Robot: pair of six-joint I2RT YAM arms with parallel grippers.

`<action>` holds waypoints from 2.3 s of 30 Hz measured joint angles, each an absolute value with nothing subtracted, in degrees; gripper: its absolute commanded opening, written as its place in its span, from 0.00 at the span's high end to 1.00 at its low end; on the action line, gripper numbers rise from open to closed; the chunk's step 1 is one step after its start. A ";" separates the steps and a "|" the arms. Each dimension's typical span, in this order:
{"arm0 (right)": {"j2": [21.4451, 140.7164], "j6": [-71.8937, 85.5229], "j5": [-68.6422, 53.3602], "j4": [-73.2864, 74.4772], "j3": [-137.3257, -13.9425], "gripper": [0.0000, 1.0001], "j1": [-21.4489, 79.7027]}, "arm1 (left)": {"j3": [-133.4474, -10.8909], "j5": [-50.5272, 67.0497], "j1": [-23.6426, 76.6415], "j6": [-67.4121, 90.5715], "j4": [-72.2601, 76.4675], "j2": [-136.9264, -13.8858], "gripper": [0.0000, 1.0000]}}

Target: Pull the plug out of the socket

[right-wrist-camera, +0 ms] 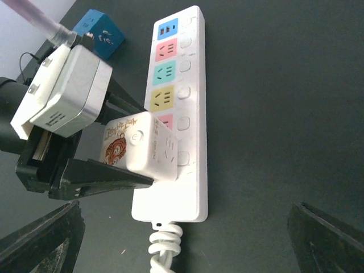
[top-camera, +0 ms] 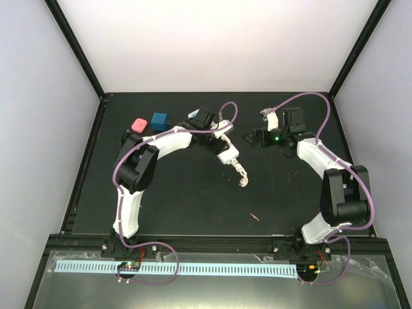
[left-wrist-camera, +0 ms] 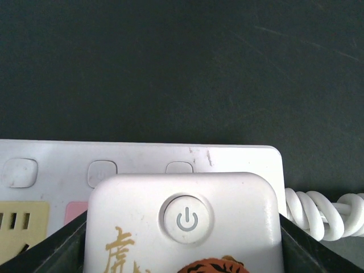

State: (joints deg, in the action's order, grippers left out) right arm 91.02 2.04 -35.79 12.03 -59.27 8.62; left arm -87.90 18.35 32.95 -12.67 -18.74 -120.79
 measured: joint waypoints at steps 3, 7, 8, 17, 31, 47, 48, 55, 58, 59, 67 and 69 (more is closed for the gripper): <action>91.13 2.04 -36.93 12.03 -59.27 0.00 8.62 | -84.12 18.74 32.95 -14.37 -17.41 -118.39 0.58; 92.31 2.17 -39.42 12.01 -59.27 0.02 8.62 | -80.05 21.06 32.69 -17.72 -18.11 -115.35 0.60; 92.68 2.31 -39.99 11.97 -59.27 0.02 8.62 | -79.31 21.82 32.64 -18.87 -18.44 -114.76 0.60; 93.84 4.67 -44.34 11.14 -59.24 0.05 8.64 | -72.62 30.33 32.27 -30.85 -24.14 -109.06 0.63; 93.97 6.66 -46.06 9.85 -58.87 0.25 9.43 | -72.79 33.15 32.21 -47.51 -37.47 -106.67 0.63; 99.98 7.40 -48.58 9.32 -59.88 0.63 21.78 | -67.33 34.61 35.11 -57.78 -42.33 -102.19 0.59; 100.60 7.38 -48.69 9.41 -60.16 0.64 22.74 | -67.02 34.44 35.38 -57.95 -42.17 -102.08 0.57; 103.88 7.11 -49.04 10.26 -61.67 0.68 26.37 | -65.14 33.26 35.77 -58.00 -40.71 -100.53 0.30; 104.81 6.48 -48.66 10.83 -62.61 0.71 27.29 | -64.60 32.40 35.90 -57.87 -40.58 -100.07 0.20; 105.03 6.33 -48.25 11.16 -62.96 0.73 27.57 | -64.34 32.23 35.94 -57.78 -40.51 -100.03 0.19; 106.52 5.02 -44.29 13.61 -66.24 0.81 29.95 | -61.23 31.24 36.03 -57.43 -38.65 -97.36 0.20; 107.90 5.04 -43.86 14.63 -67.99 0.84 30.11 | -61.23 31.07 36.05 -57.45 -38.24 -96.95 0.23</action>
State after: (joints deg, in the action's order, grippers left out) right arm 107.90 5.04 -43.86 14.63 -67.99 30.11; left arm -61.23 31.07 36.05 -57.45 -38.24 -96.95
